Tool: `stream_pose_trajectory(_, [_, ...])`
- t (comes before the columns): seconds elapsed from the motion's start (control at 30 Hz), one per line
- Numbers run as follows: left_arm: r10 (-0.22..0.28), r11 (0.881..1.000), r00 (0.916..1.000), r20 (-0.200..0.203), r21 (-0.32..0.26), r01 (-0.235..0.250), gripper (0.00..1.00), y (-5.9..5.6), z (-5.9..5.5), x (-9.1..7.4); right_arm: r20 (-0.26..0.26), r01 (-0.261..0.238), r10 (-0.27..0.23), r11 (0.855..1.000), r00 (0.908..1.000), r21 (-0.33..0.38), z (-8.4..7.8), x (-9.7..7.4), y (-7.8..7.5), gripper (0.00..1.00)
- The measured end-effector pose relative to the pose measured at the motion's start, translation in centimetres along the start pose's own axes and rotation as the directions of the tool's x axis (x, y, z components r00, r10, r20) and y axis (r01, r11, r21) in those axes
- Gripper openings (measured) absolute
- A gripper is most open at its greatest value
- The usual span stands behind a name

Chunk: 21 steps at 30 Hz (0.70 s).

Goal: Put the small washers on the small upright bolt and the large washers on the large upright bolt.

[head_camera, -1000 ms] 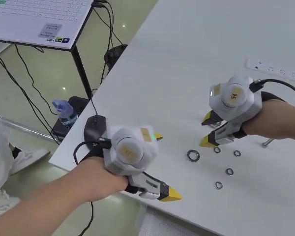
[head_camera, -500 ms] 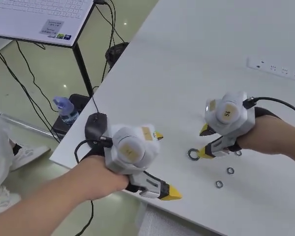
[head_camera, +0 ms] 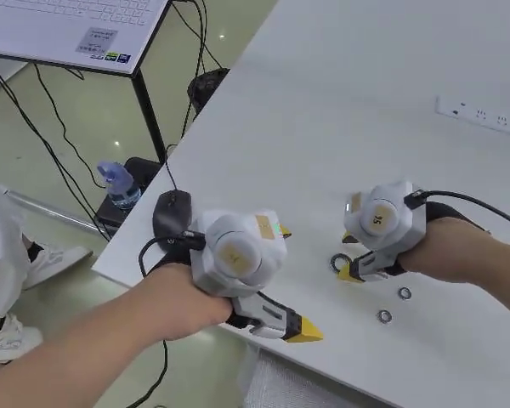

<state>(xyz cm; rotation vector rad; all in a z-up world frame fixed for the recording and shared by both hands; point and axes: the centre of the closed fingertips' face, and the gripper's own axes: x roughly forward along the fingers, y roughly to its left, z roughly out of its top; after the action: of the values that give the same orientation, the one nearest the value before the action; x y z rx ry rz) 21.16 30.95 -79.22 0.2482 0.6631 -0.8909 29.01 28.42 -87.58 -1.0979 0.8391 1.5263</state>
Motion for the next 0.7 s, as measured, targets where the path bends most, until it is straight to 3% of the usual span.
stream_pose_trajectory(0.7, [-0.003,1.0,1.0,0.006,-0.002,0.003,0.84,-0.18,0.11,-0.13,-0.048,-0.013,0.015,0.999,0.9987,0.036,-0.4,0.26,-0.06,0.33])
